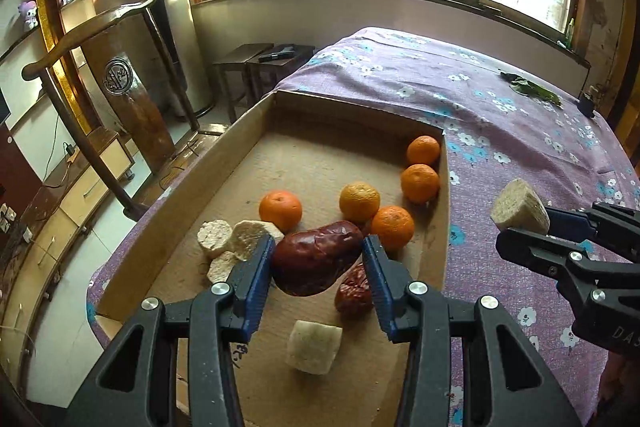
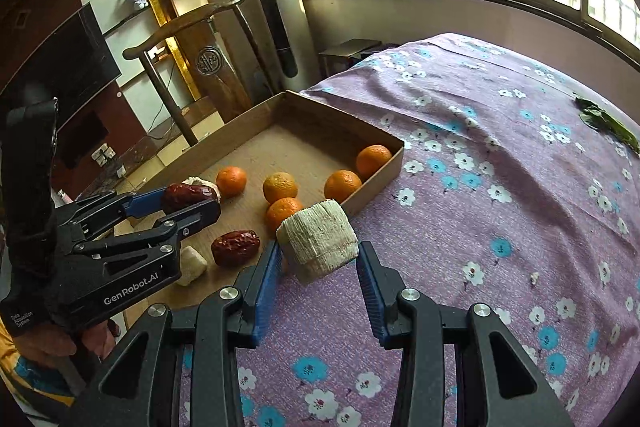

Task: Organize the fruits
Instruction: 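Carry the red date and bun block over the cardboard tray, then lower the date and bun block into the tray and open both grippers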

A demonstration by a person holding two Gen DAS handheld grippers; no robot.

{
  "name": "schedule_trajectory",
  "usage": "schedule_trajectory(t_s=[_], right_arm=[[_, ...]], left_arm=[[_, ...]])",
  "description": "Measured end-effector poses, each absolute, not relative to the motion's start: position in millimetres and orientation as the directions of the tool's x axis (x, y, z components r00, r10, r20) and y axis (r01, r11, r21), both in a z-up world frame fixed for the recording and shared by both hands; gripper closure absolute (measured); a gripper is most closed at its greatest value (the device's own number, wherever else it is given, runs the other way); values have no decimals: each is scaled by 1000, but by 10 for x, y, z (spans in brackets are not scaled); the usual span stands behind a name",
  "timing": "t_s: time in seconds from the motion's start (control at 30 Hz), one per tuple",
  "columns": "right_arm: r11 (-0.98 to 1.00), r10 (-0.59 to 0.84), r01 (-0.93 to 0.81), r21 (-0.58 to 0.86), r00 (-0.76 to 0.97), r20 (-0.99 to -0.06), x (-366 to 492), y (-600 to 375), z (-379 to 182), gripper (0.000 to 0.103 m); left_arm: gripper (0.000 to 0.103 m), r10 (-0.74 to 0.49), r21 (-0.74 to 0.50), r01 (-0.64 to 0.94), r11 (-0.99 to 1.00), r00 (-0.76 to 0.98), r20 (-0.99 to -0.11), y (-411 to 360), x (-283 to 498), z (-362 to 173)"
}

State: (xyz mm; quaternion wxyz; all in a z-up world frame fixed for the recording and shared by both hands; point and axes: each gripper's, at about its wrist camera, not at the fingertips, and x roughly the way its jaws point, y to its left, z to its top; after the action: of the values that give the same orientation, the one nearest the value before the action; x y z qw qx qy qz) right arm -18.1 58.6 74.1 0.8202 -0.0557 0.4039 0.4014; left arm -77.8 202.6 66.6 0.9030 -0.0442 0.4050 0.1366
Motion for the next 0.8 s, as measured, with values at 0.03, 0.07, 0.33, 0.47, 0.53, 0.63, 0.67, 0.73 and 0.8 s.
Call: schedule_trajectory(t_s=[0.03,0.07,0.33,0.47,0.53,0.63,0.67,0.73,0.8], right_arm=[[668,613,-708,230,347,-710,-175,629,736,60],[662,613,-714,227,342,-713,-171,679,730,60],[615,601,-763,199,290,-745,-156,1067,646,60],[580,586,-796,174,259,-768,-221,1263,569,60],[581,572,-797,162,259,-779,-215,1315,522,60],[590,558,-793,149,268,-785,-186,1358,480,60],[593,552,-793,141,273,-788,-179,1384,469,60],[589,544,-797,132,271,-794,-169,1436,436,59],[591,555,-794,143,271,-786,-147,1446,436,59]], left_arm=[[59,214,29,-289,957,632,-745,2069,-791,661],[59,217,28,-296,955,629,-747,2099,-793,652],[59,223,20,-327,945,596,-771,2300,-808,531],[59,231,25,-340,940,581,-780,2355,-782,483],[59,223,15,-340,940,581,-783,2377,-782,470],[59,222,10,-345,938,580,-783,2393,-779,470],[59,221,6,-349,937,577,-786,2401,-773,462],[58,222,5,-355,935,573,-789,2404,-764,447],[58,239,17,-369,929,566,-789,2410,-763,437]])
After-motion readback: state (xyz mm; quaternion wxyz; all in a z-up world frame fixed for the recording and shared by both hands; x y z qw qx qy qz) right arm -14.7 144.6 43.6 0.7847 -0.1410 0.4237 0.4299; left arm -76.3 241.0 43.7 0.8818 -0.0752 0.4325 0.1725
